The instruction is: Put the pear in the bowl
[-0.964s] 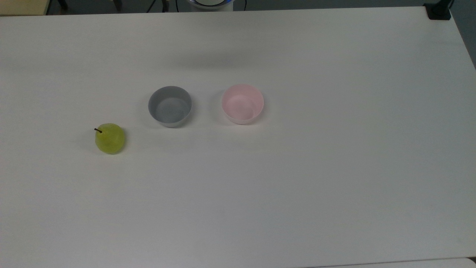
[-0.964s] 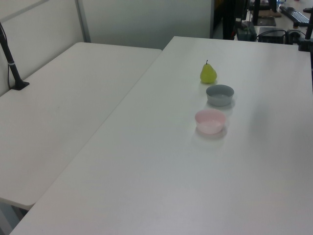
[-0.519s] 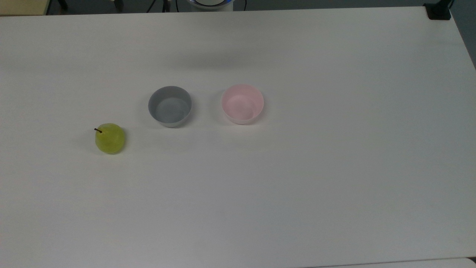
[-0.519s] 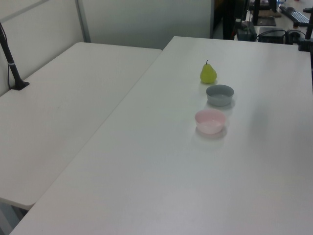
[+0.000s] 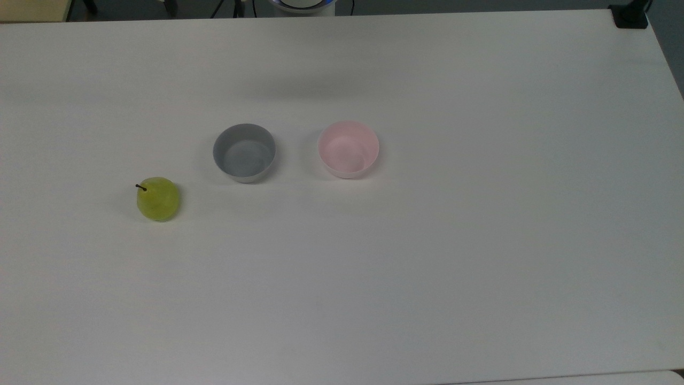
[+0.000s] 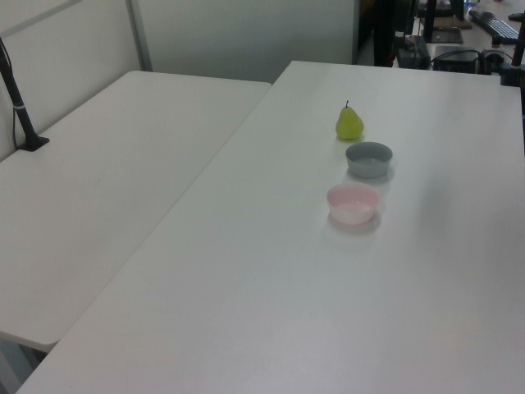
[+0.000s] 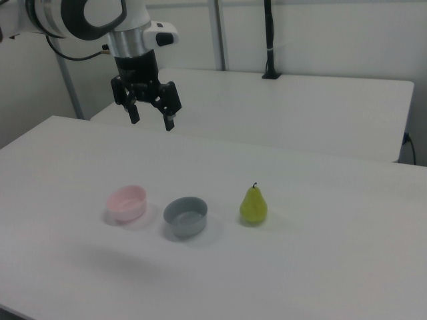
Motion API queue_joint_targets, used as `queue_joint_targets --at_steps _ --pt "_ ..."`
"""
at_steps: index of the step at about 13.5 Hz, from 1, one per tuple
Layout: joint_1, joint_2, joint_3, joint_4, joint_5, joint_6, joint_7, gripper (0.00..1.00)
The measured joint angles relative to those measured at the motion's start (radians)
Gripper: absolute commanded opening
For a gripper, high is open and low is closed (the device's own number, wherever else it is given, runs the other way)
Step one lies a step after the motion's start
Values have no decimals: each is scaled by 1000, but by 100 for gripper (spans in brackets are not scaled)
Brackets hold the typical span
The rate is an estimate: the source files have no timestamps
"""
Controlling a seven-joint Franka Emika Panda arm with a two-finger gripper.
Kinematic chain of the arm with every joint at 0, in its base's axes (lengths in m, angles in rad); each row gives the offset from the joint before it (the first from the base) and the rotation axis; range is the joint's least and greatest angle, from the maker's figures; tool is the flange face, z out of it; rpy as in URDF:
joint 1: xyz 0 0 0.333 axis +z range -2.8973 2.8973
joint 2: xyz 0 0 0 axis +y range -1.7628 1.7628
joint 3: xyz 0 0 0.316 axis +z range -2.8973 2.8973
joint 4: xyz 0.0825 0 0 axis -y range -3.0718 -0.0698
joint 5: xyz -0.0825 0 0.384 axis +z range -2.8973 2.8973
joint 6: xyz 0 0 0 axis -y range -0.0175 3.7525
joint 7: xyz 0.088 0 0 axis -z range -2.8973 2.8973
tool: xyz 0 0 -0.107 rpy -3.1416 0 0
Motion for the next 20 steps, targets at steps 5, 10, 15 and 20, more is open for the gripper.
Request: queue_joint_targets --at_steps 5,10,15,20 --pt "-1 4 0 0 0 0 -82 100" --pt "-25 18 -3 0 0 1 -304 100" --pt "-86 43 -4 0 0 70 -381 100" --pt "-140 97 -6 -1 0 186 -386 100"
